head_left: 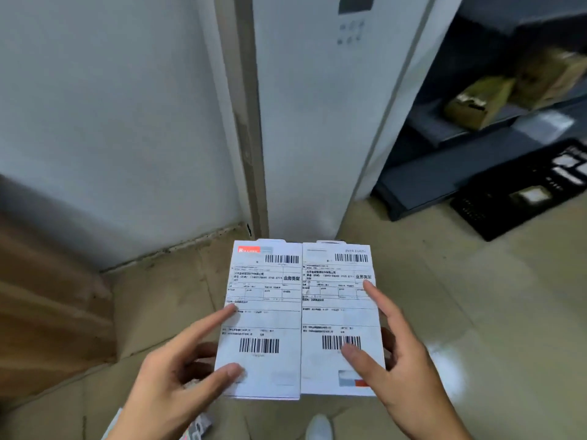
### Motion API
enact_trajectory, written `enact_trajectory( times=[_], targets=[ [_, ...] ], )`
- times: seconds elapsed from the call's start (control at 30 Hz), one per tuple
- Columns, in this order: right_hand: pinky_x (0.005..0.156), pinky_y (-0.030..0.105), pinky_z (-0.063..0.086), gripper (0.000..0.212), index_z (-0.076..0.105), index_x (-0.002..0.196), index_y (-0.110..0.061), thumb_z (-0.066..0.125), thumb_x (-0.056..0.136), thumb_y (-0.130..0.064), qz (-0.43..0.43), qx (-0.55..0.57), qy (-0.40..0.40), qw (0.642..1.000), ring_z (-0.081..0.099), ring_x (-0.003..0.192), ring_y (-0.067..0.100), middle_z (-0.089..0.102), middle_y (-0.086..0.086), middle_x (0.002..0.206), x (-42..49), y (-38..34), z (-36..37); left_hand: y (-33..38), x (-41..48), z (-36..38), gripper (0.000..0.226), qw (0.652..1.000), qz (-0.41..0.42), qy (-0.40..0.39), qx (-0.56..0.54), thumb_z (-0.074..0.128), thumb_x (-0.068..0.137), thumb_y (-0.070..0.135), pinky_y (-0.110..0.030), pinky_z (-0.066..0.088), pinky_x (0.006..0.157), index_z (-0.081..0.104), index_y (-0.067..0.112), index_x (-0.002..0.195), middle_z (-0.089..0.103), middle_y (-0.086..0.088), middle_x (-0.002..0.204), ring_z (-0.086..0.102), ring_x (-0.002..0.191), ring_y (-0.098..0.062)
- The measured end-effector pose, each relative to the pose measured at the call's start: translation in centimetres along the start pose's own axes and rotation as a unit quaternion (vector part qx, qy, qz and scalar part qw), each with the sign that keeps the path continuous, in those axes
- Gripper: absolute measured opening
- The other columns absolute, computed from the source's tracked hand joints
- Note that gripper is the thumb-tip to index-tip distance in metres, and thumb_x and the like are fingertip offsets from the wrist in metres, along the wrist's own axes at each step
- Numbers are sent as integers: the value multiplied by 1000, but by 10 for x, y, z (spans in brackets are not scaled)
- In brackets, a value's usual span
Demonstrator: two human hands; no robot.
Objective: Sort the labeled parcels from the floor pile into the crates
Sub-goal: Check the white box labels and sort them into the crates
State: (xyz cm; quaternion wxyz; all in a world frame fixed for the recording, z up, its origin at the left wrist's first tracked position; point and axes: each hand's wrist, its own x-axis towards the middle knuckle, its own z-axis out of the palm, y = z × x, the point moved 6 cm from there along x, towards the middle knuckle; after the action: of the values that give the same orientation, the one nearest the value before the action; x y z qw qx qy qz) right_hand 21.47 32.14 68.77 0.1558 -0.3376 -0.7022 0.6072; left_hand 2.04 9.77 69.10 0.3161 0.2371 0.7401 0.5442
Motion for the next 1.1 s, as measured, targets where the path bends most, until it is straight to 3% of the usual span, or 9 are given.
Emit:
enact_trajectory(
  times=[0.2,0.33,0.47,0.57,0.67,0.77,0.87,0.97,1.1],
  targets=[
    [83,45,62,77,52,132,-58,78,84,-4,6,63,148,987,71,107,6,72,-25,115,-58,-90,-127,163,18,75,64,993,67,-97,-10,88,73,32,-35,59,90,64,45,131,77,-3,111,74,97,-28],
    [74,31,62,72,54,134,-51,85,75,-23,-32,116,219,968,70,108,5,69,-24,123,-72,-110,-194,228,36,122,64,987,104,-120,-2,78,77,17,-35,57,93,61,34,137,76,3,116,72,106,-27],
    [67,28,61,71,53,138,-47,79,75,-24,-59,148,261,952,69,110,4,66,-21,130,-81,-120,-239,251,49,167,65,982,120,-144,-8,86,79,19,-37,57,95,62,38,136,73,7,122,72,107,-24],
    [79,32,61,71,54,137,-44,78,73,-21,-63,141,280,948,71,108,8,72,-21,120,-93,-130,-264,259,54,203,63,975,121,-188,-15,83,76,32,-46,56,97,62,45,133,73,2,123,72,107,-26],
    [86,26,58,73,56,136,-40,80,69,-22,-60,113,314,941,71,109,8,74,-18,117,-95,-130,-289,273,71,241,67,966,127,-223,-21,86,65,40,-43,58,93,65,47,128,76,-4,114,73,100,-27],
    [93,33,58,72,56,136,-38,80,70,-22,-59,110,342,931,72,107,10,75,-17,115,-85,-127,-314,287,99,276,64,954,132,-268,-25,85,67,31,-37,59,91,66,46,127,77,-6,112,73,102,-31],
    [85,19,56,68,61,132,-39,80,69,-22,-68,105,383,915,73,103,10,76,-14,113,-64,-116,-335,298,135,303,58,948,143,-285,-10,86,74,21,-32,59,86,70,36,127,77,-7,109,74,100,-31],
    [81,21,58,61,67,128,-43,88,73,-31,-75,86,427,897,74,105,19,73,-2,123,-29,-112,-355,313,184,330,62,946,147,-289,-14,84,72,11,-23,58,81,67,24,129,78,-7,104,75,97,-28],
    [78,18,57,60,69,127,-35,80,79,0,-64,84,460,882,76,99,20,77,-5,113,24,-117,-397,342,258,370,59,930,170,-324,-34,89,73,19,-23,58,83,70,31,128,78,-5,109,74,103,-26]
  ],
)
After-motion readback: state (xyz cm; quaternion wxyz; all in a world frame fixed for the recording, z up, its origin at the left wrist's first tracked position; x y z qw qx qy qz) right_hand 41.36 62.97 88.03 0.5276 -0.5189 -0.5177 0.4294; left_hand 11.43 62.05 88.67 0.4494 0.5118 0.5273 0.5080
